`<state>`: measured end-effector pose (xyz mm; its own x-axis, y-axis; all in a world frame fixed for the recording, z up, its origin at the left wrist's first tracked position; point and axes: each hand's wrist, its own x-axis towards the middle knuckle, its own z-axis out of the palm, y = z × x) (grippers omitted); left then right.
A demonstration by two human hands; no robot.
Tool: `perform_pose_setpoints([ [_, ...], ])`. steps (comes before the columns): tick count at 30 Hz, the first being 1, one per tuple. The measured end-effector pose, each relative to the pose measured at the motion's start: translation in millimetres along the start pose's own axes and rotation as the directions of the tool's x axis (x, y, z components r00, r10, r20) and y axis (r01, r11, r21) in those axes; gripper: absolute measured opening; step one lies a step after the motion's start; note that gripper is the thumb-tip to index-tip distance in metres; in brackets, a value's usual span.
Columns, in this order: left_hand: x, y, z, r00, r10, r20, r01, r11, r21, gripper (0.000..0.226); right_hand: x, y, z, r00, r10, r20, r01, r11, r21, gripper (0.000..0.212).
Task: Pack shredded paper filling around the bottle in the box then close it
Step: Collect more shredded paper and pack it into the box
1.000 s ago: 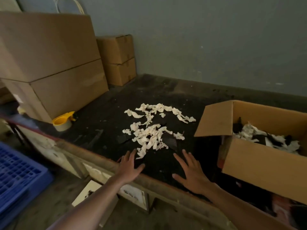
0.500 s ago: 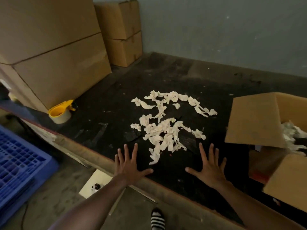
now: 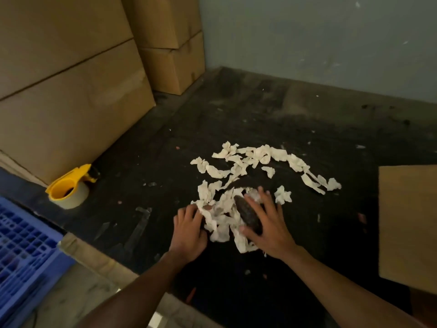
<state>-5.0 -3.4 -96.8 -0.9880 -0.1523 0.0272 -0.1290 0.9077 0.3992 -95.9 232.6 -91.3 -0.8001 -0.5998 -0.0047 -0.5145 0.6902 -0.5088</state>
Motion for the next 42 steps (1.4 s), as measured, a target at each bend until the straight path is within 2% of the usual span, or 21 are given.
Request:
perform_pose_setpoints([
  [2,15.3,-17.0,-7.9,0.999,0.025,-0.045,-0.027,0.999,-0.025,0.063,17.4,6.1,-17.6,0.972,0.094,-0.216,-0.076,0.993,0.090,0.073],
  [4,38.4,-33.5,-13.6,0.998,0.037,-0.052,-0.039,0.998,-0.053,0.063,38.5,26.2,-37.2,0.871,0.301,-0.389,-0.250,0.952,0.177,0.068],
  [5,52.2,-41.1,-16.2,0.999,0.022,-0.035,-0.024,0.997,-0.074,0.063,48.6,38.9,-46.8,0.800,0.420,-0.429,-0.358,0.907,0.222,0.067],
  [8,100.6,-63.5,-16.7,0.991,-0.121,0.054,0.129,0.978,-0.166,0.067,65.9,80.3,-67.9,0.555,0.746,-0.368,-0.636,0.666,0.390,0.070],
  [10,132.7,-73.3,-10.9,0.978,-0.192,0.085,0.206,0.957,-0.205,0.071,66.2,105.0,-75.4,0.422,0.860,-0.285,-0.734,0.509,0.450,0.072],
  [11,148.5,-75.8,-7.8,0.973,-0.213,0.094,0.229,0.947,-0.225,0.073,67.2,115.2,-78.5,0.388,0.886,-0.254,-0.762,0.463,0.452,0.072],
  [13,178.5,-75.8,-2.7,0.966,-0.230,0.118,0.253,0.932,-0.259,0.077,75.1,130.5,-85.6,0.372,0.908,-0.193,-0.807,0.419,0.417,0.071],
  [15,206.4,-69.8,-1.3,0.963,-0.216,0.160,0.257,0.915,-0.312,0.079,90.4,141.1,-93.8,0.385,0.911,-0.151,-0.830,0.413,0.374,0.069],
  [17,234.3,-59.6,-3.5,0.955,-0.197,0.222,0.274,0.874,-0.401,0.078,110.4,148.2,-101.3,0.432,0.894,-0.114,-0.836,0.445,0.321,0.071],
  [20,273.1,-42.3,-4.1,0.936,-0.158,0.315,0.309,0.798,-0.518,0.075,146.9,143.4,-109.8,0.600,0.800,-0.026,-0.794,0.599,0.101,0.068],
  [25,307.2,-3.3,5.9,0.888,-0.029,0.459,0.319,0.759,-0.568,0.074,214.8,105.9,-100.7,0.735,0.664,0.138,-0.663,0.746,-0.057,0.050],
  [28,310.9,20.7,12.8,0.847,0.013,0.531,0.364,0.713,-0.599,0.068,236.5,68.7,-85.2,0.773,0.585,0.246,-0.608,0.793,0.023,0.053],
  [31,306.7,36.5,6.7,0.815,0.020,0.579,0.411,0.683,-0.603,0.065,240.1,39.0,-71.8,0.768,0.581,0.267,-0.631,0.757,0.168,0.058],
  [33,295.2,41.9,-6.9,0.822,0.047,0.568,0.412,0.638,-0.650,0.063,228.4,28.4,-71.9,0.785,0.553,0.278,-0.619,0.692,0.372,0.057],
  [35,277.1,40.7,-25.5,0.853,0.084,0.515,0.361,0.618,-0.699,0.059,205.4,16.0,-81.5,0.851,0.466,0.244,-0.519,0.667,0.535,0.037],
  [37,254.2,33.1,-46.8,0.863,0.181,0.471,0.251,0.656,-0.712,0.055,175.4,6.7,-93.2,0.920,0.326,0.218,-0.392,0.748,0.535,0.027],
  [39,225.5,21.7,-65.2,0.837,0.311,0.450,0.081,0.742,-0.665,0.053,141.6,0.2,-103.1,0.946,0.185,0.264,-0.299,0.812,0.501,0.023],
  [40,210.3,14.1,-70.8,0.818,0.366,0.444,-0.024,0.792,-0.609,0.058,126.1,-1.4,-106.2,0.950,0.133,0.283,-0.261,0.835,0.484,0.026],
  [41,195.2,6.5,-73.8,0.798,0.406,0.445,-0.140,0.844,-0.518,0.072,113.0,-1.8,-107.6,0.952,0.117,0.282,-0.235,0.870,0.433,0.038],
  [42,179.6,0.3,-73.6,0.774,0.430,0.464,-0.247,0.881,-0.404,0.094,102.6,-0.3,-105.8,0.948,0.122,0.293,-0.222,0.914,0.339,0.061],
])
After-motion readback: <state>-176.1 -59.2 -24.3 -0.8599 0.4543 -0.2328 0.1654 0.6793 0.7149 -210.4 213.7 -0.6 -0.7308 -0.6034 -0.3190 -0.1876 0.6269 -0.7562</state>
